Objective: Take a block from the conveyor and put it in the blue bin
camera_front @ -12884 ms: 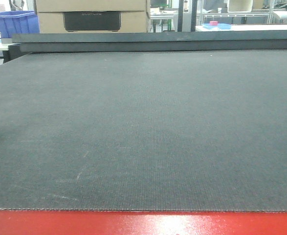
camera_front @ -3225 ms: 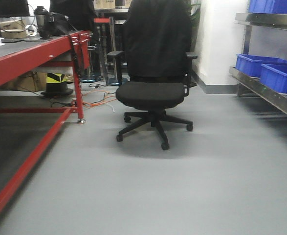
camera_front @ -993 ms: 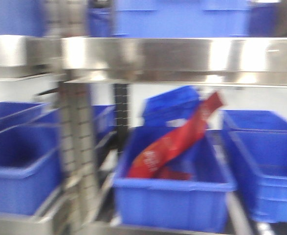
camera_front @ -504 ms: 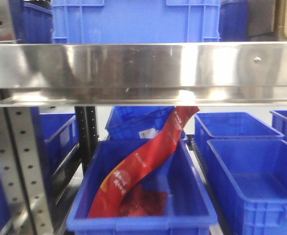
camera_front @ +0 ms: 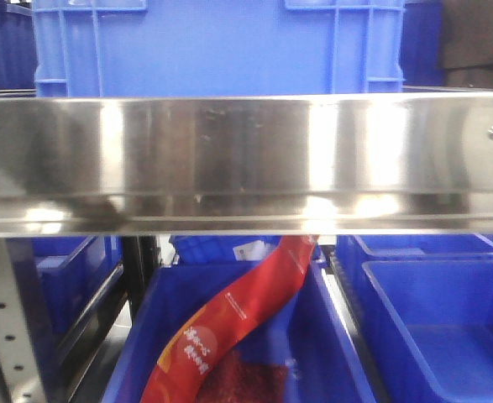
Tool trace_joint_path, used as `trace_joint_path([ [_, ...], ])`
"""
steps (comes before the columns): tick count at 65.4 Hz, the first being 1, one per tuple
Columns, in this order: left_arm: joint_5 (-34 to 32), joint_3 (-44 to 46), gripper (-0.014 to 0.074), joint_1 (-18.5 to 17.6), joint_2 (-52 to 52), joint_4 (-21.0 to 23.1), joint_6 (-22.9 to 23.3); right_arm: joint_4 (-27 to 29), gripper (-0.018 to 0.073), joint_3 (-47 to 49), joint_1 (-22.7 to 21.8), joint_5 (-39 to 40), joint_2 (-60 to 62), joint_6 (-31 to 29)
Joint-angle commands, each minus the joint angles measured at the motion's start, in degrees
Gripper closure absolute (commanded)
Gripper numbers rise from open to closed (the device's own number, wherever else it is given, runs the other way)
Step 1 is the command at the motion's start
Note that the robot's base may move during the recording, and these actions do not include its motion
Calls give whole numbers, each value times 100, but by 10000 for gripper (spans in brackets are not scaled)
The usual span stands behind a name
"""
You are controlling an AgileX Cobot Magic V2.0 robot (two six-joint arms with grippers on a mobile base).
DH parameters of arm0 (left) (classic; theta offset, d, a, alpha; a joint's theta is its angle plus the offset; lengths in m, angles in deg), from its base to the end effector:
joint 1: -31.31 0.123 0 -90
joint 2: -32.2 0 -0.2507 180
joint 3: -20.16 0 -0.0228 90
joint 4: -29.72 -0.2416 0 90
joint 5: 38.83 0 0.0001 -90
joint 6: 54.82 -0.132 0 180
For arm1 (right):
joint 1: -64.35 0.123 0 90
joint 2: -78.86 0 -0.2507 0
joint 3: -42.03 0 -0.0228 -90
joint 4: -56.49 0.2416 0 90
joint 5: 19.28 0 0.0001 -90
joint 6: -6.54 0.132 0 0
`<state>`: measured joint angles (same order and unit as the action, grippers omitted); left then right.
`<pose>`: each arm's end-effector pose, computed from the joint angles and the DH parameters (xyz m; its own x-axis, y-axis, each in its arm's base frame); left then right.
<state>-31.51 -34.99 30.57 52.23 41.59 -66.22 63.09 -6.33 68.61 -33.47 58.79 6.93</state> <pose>0.1229 -0.0051 0.3102 0.1329 -0.0083 -0.9911 0.0398 0.9992 -0.0030 0.1111 0.0120 0.3361 0.1167 0.1272 -0.9850 -0.1167 0.9866 0.1136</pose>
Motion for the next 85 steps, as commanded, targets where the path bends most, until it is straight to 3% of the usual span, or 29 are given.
trace_joint_path([
  [1,-118,2,707,-4,-14,42,-13,-48,721,-9,-20,144,12,-39],
  [45,-118,2,707,-4,-14,42,-13,-48,721,-9,-20,144,12,-39],
  [65,-486,38,707,-3,-14,154,-13,-48,721,20,-20,307,-15,-39],
  [76,947,986,707,-3,540,75,-13,-62,721,694,110,337,-505,-650],
  [85,1399,1811,707,-3,1277,97,-13,-62,721,1197,258,323,-1215,-650],
])
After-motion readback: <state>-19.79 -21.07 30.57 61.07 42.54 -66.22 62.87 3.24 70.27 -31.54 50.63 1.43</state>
